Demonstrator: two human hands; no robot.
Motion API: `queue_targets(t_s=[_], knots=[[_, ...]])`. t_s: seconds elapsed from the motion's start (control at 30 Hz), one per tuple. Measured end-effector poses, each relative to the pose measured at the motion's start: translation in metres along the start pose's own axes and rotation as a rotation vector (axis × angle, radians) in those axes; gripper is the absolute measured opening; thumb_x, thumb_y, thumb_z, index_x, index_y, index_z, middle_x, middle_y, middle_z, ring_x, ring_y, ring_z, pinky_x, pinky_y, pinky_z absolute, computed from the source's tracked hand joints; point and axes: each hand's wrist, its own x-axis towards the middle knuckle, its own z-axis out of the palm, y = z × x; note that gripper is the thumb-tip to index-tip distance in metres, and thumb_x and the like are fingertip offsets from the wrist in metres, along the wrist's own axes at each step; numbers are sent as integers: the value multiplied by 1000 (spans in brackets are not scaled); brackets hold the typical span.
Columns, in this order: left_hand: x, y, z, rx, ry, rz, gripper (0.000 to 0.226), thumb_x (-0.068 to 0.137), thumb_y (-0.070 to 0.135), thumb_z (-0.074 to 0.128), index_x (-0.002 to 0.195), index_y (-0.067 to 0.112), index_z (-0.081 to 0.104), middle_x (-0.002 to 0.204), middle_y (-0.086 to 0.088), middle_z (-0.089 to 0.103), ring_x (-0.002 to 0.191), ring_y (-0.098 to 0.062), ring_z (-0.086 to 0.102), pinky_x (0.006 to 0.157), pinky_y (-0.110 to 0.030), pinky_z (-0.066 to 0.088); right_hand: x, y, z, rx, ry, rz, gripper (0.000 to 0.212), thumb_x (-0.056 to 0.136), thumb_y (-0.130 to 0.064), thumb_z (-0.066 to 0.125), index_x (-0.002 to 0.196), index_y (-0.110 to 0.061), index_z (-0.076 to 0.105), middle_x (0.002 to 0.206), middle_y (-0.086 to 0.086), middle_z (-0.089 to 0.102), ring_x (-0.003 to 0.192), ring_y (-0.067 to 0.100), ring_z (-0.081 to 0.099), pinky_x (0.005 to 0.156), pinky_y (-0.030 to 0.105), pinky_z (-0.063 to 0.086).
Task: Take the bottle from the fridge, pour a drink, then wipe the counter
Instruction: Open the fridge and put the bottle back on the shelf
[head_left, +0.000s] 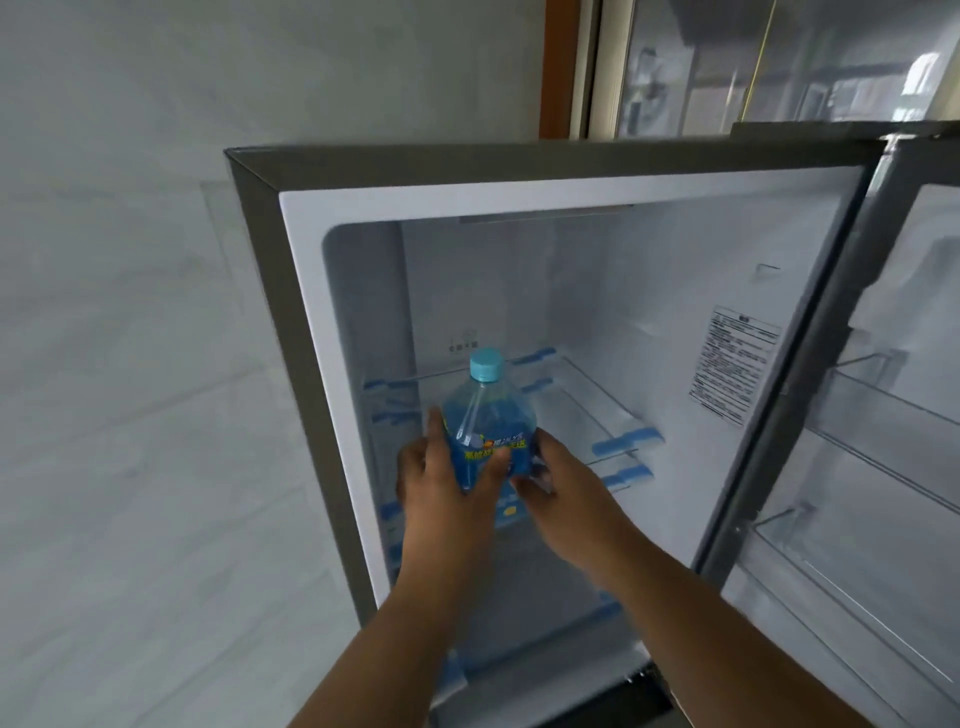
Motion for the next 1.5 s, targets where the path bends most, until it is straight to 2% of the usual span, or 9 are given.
queue_targets(t_s=[0.17,0.23,0.3,0.53,1.0,1.17,1.27,1.37,1.5], knots=[[27,-5,15,-131,102,5,65,102,22,61,159,32,31,146,4,52,130,-15,57,107,-39,53,47,9,10,-10,34,43,43,106,-24,58,147,-27,45,130,-16,61,122,7,63,93,19,52],[35,-5,21,-219,108,-35,61,100,13,61,152,33,36,135,14,59,112,1,63,87,-12,54,66,14,14,-16,57,61,46,105,-19,59,147,-22,41,132,-14,58,124,13,62,102,33,53],[41,-6,25,-269,113,-61,60,99,9,60,147,36,38,118,26,61,96,13,63,68,-2,48,83,17,20,-20,50,79,45,104,-13,58,144,-20,39,133,-10,58,121,16,63,103,40,54],[73,-17,31,-329,159,-112,59,97,-5,57,137,30,33,112,17,60,80,22,61,65,-4,48,127,18,29,-64,-26,54,46,104,-12,54,149,-19,42,138,0,59,122,21,62,102,48,55],[101,-41,43,-294,141,-45,72,91,-16,54,150,21,33,121,14,59,101,12,62,79,-9,52,146,25,41,-18,-52,92,48,107,-14,51,153,-13,38,150,10,54,131,25,57,109,42,49],[101,-47,39,-224,169,77,76,79,0,59,149,21,42,134,-6,59,124,-20,61,105,-47,54,130,23,23,-100,-51,123,65,107,-22,55,164,-19,23,165,2,36,145,21,44,117,32,37],[81,-40,40,-62,246,108,82,76,6,71,151,18,40,142,-7,50,132,-25,51,110,-46,49,106,27,0,-202,22,112,65,105,-30,59,162,-24,29,163,0,40,144,19,46,119,39,39],[53,-30,52,8,92,291,67,84,4,71,144,22,46,140,3,47,131,-12,40,111,-34,39,64,36,-29,-222,120,140,58,102,-30,64,155,-29,41,154,-1,49,139,18,50,115,41,44],[18,-15,88,59,-408,456,37,91,20,63,129,23,61,123,10,57,109,7,43,106,-20,40,-16,56,-65,-233,277,289,47,100,-28,65,144,-36,51,144,-12,53,128,8,54,111,36,47]])
